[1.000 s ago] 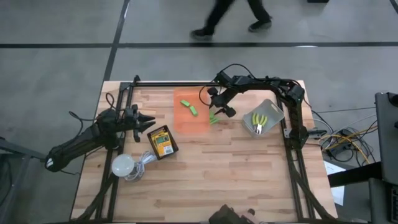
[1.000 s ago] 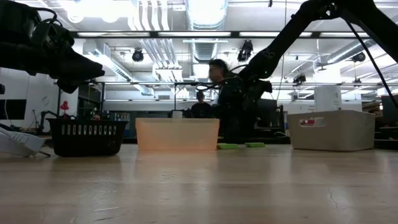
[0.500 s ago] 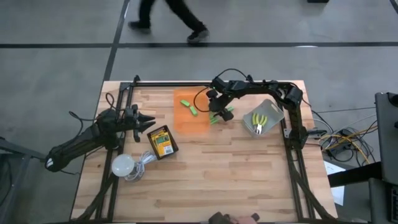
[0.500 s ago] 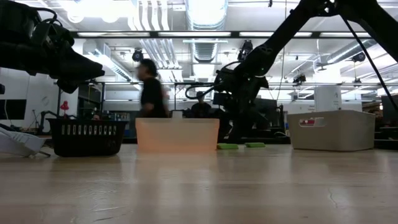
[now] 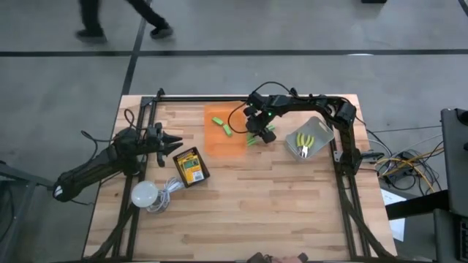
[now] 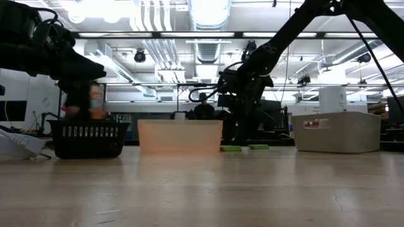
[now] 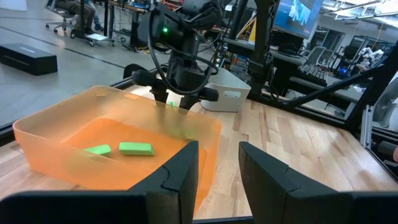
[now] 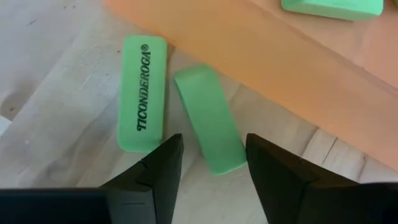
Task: Pick & Place School Supplies
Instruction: Put the top left green eraser into the orange bin, then put the green eraser into the orange bin
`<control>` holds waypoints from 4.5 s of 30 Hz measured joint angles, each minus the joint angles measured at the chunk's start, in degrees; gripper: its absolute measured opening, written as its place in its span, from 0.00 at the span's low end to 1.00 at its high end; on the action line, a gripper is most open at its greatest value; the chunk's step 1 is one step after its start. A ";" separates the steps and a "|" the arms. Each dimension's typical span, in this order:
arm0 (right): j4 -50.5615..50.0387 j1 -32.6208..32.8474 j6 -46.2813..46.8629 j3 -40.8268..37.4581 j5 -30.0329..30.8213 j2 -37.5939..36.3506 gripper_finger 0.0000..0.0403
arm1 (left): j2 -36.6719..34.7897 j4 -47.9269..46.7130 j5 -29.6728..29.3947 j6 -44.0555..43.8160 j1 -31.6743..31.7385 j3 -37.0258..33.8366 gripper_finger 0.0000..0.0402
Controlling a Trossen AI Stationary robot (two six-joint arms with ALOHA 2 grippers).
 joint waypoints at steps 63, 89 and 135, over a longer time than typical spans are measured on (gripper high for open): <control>9.98 3.78 34.71 3.32 -1.12 -15.97 0.19 | 0.02 0.00 0.00 0.00 0.01 0.00 0.30; 9.95 8.33 36.81 3.47 2.22 -2.04 0.19 | 0.00 0.00 0.00 0.00 0.00 0.00 0.30; -4.69 -4.31 30.24 1.77 -4.44 -18.01 0.36 | 0.02 0.00 0.00 0.00 0.00 0.00 0.30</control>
